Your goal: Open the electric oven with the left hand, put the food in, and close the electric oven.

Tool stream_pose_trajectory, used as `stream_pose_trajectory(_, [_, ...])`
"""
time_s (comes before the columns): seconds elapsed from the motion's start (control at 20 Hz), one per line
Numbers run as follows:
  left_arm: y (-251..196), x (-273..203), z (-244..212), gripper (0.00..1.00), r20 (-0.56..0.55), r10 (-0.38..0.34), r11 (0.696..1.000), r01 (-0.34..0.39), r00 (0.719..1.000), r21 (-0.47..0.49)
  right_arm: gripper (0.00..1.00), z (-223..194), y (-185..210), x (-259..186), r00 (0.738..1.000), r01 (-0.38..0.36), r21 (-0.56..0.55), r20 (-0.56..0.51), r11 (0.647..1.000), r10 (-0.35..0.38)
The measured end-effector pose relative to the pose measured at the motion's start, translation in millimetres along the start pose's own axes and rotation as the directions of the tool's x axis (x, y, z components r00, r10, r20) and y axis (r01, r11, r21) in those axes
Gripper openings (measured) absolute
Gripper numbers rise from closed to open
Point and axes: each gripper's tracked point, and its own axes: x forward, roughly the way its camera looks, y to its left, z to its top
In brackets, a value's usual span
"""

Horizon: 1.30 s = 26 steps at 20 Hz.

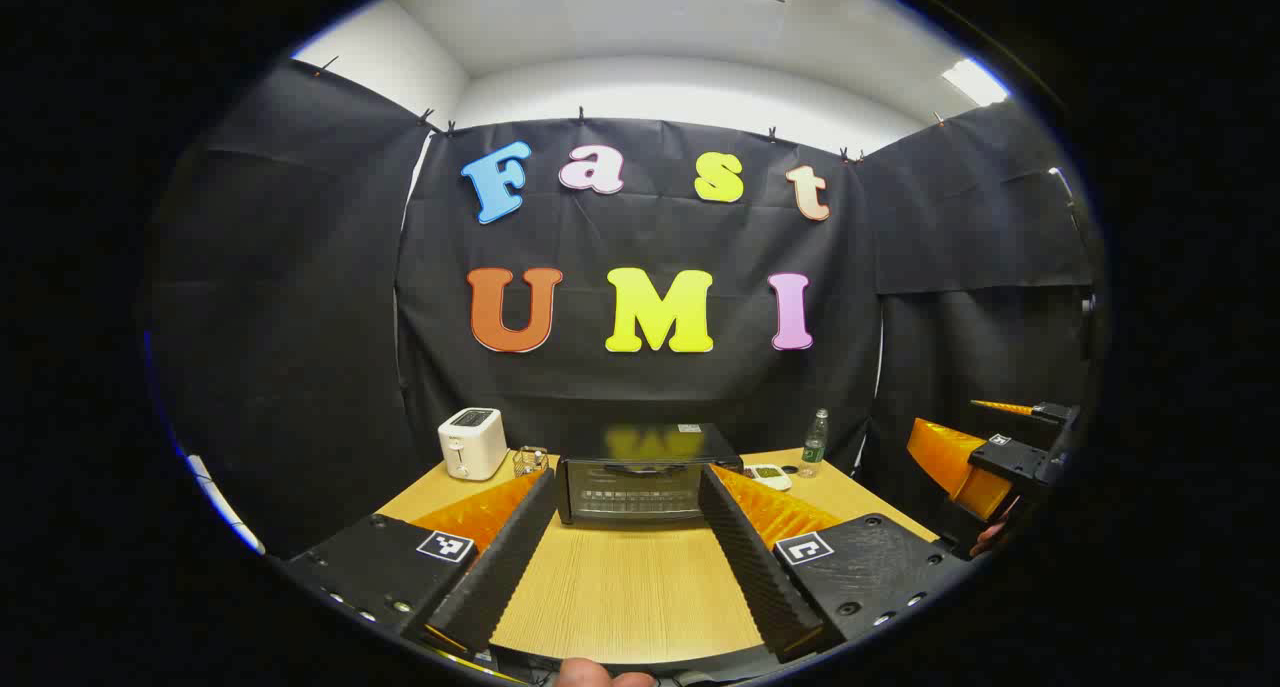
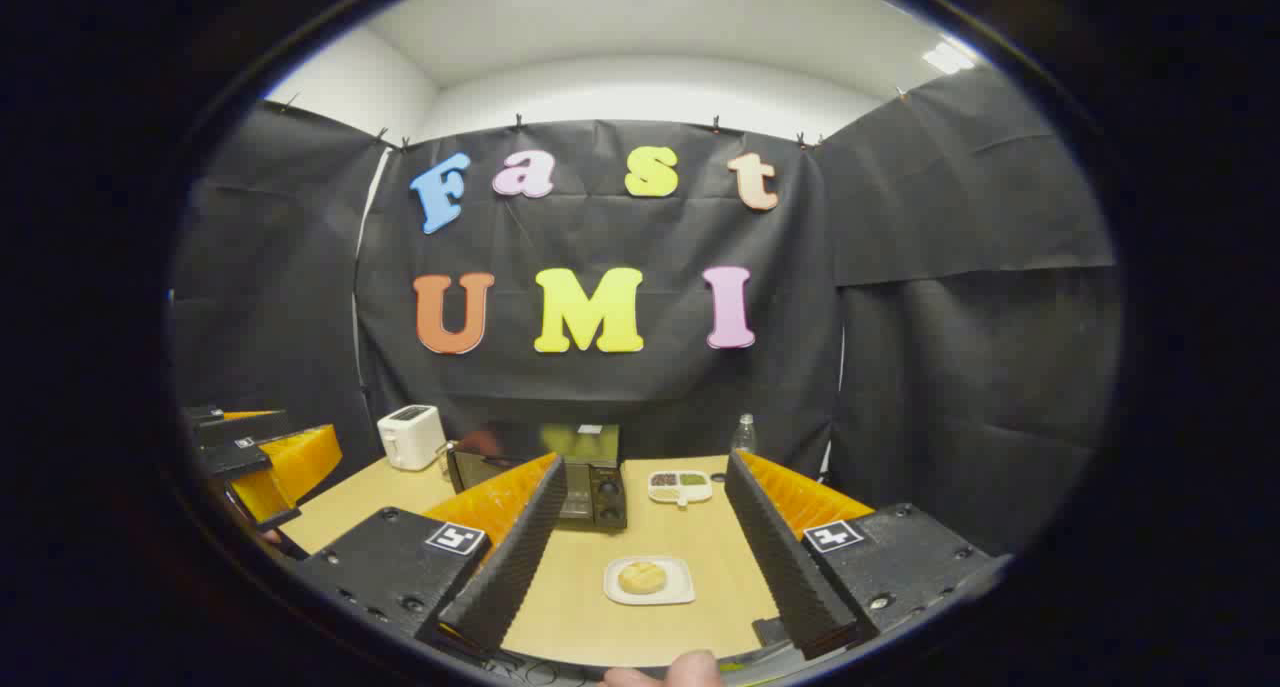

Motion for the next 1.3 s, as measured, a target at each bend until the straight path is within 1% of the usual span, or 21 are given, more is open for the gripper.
stream_pose_trajectory(0.75, [-2.4,-2.7,-0.4,0.94,0.003,-0.001,1.000,0.001,1.000,0.004,0.98,-2.4,2.1,-0.4,1.000,0.000,0.012,-0.011,1.000,0.000])
stream_pose_trajectory(1.1, [-4.2,9.3,-6.7,0.94,-0.017,0.004,1.000,-0.004,1.000,-0.004,0.98,-7.1,-2.9,10.3,0.999,0.003,0.012,-0.032,1.000,-0.003])
stream_pose_trajectory(1.3, [-9.0,27.4,-18.2,0.94,-0.060,-0.004,1.000,0.004,0.998,-0.004,0.98,-10.5,-12.4,27.8,0.999,0.014,0.014,-0.047,1.000,-0.013])
